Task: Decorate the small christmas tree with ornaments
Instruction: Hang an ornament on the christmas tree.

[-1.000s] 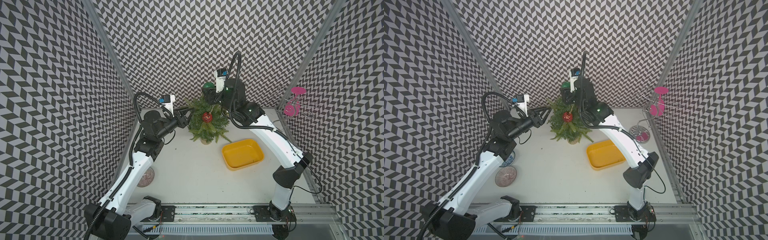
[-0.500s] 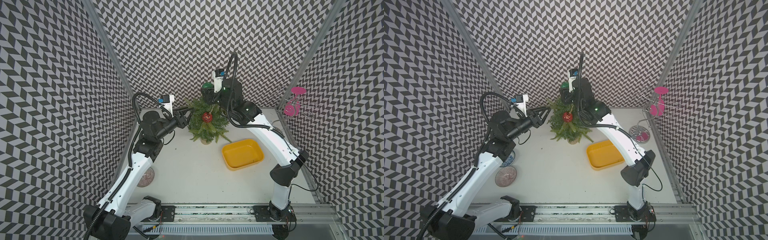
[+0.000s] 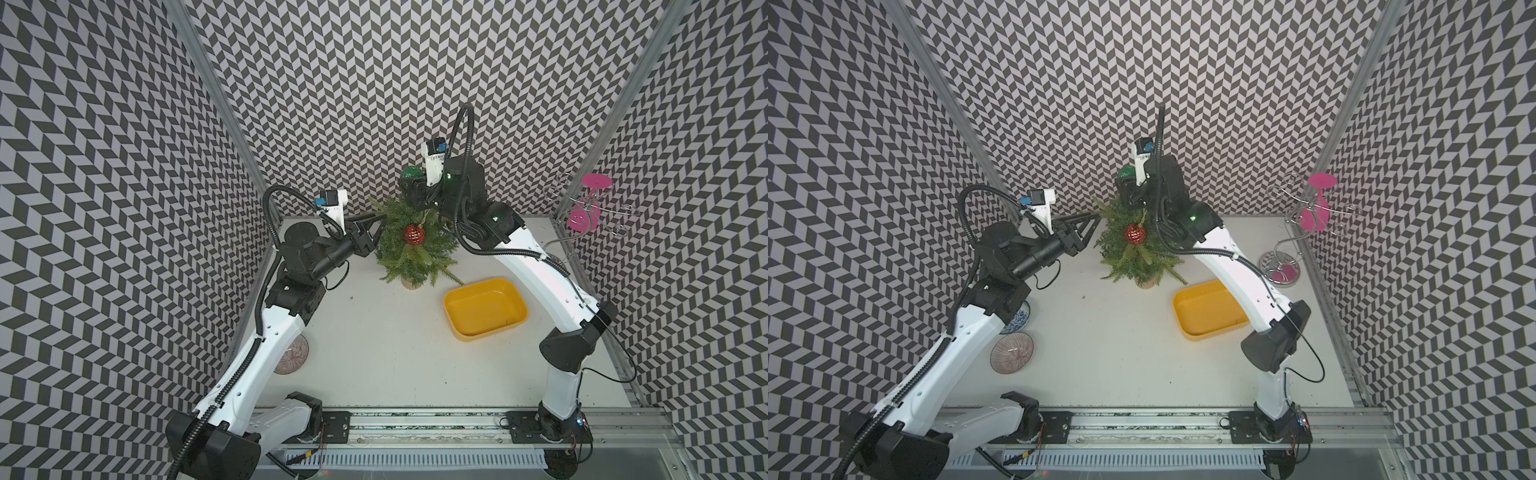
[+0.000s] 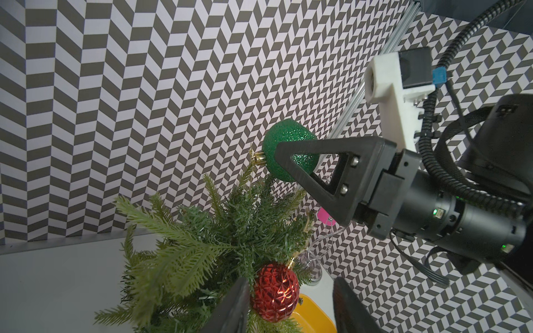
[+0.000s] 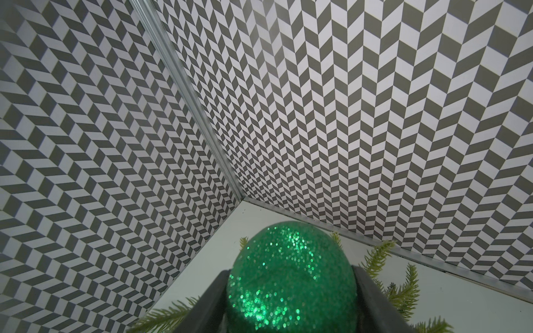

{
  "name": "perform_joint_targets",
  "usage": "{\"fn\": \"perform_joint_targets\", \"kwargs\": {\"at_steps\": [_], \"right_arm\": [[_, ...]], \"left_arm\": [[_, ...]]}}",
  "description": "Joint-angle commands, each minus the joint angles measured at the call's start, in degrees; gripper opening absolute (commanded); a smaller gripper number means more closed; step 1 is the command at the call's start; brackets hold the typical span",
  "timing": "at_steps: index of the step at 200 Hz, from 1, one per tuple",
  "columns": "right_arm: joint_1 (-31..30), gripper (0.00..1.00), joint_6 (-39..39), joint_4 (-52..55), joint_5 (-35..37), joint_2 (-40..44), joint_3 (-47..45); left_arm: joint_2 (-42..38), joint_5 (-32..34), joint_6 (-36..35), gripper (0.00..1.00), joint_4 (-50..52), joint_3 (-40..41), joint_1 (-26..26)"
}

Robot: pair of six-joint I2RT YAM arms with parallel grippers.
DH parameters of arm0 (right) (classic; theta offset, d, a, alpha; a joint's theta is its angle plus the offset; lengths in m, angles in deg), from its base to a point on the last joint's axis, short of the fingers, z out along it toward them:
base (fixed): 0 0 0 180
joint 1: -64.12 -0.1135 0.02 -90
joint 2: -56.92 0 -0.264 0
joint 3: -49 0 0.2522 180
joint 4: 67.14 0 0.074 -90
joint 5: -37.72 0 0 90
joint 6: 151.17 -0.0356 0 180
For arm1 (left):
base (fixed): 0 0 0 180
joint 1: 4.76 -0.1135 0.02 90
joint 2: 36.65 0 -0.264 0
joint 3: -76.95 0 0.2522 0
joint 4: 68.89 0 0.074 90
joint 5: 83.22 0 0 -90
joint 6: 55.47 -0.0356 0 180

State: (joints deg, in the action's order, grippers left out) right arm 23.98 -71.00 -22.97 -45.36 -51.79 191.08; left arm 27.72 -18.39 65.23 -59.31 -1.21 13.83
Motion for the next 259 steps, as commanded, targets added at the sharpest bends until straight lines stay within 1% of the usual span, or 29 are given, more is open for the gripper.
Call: {"fn": "perform_joint_targets", "kwargs": {"at_steps": [1,116,224,259], "right_arm": [[-0.7,0.58,1.5,-1.3,-1.5,-0.6,1.8],[-2.5,0.58,5.6,0.1,-5.3,1.7,-1.2],[-2.8,0.6,8.7,0.8,-3.6,5.3,-6.4],[-2.8,0.63,9.3,0.9,-4.1,5.8,-6.9]], "left_arm": [[-0.9,0.3,-0.3,0.49,0.3,0.6,-0.2],[-0.8,0.6,-0.3,0.49,0.6,0.6,-0.3],[-1.0,1.0,-0.5,0.49,0.9,0.7,-0.4],[-1.2,1.1,-0.4,0.49,1.0,0.8,-0.4]]}}
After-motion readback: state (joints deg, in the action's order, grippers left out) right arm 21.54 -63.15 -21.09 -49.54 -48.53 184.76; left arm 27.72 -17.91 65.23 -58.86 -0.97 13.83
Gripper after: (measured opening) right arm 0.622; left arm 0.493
